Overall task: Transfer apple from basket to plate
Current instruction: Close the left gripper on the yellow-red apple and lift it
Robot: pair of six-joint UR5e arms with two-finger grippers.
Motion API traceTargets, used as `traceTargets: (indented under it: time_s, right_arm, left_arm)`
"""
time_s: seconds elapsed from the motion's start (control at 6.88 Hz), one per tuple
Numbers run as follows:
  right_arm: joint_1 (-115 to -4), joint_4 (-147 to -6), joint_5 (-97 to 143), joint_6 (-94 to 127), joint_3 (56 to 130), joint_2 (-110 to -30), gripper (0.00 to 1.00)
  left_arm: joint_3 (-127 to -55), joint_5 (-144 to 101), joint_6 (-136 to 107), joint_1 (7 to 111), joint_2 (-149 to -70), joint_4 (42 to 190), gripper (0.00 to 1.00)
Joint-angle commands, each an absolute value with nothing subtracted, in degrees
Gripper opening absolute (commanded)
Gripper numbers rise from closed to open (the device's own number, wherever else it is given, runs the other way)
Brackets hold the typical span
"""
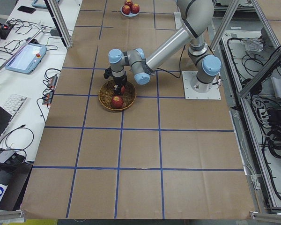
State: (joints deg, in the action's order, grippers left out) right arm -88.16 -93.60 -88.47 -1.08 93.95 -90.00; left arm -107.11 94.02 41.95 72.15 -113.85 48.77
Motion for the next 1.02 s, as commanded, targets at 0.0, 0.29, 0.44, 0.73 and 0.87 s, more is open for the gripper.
traceTargets:
  time_s: [0.0,0.29,0.44,0.73,0.87]
  right_arm:
    - [-88.2,-93.6,-88.4,-1.1,94.0,-90.0,1.00]
    - [-88.2,-93.6,-88.4,-1.1,94.0,-90.0,1.00]
    - [-88.2,-93.6,-88.5,-1.1,94.0,-90.0,1.00]
    - [-88.1,-93.6,-88.5,-1.1,94.0,-90.0,1.00]
    - [-88.1,-93.6,-88.5,-1.1,94.0,-90.0,1.00]
  left_arm:
    - [-106.3,91.4,33.6,76.2,-109.9,49.5,0.40]
    - [-104.5,91.4,18.9,86.4,-106.8,53.5,0.40]
    - [-101.5,91.4,10.5,91.5,-107.3,57.5,0.40]
    - [-97.3,91.8,-5.1,102.9,-111.3,58.7,0.41]
    - [-95.4,91.8,-9.4,106.8,-114.9,58.3,0.41]
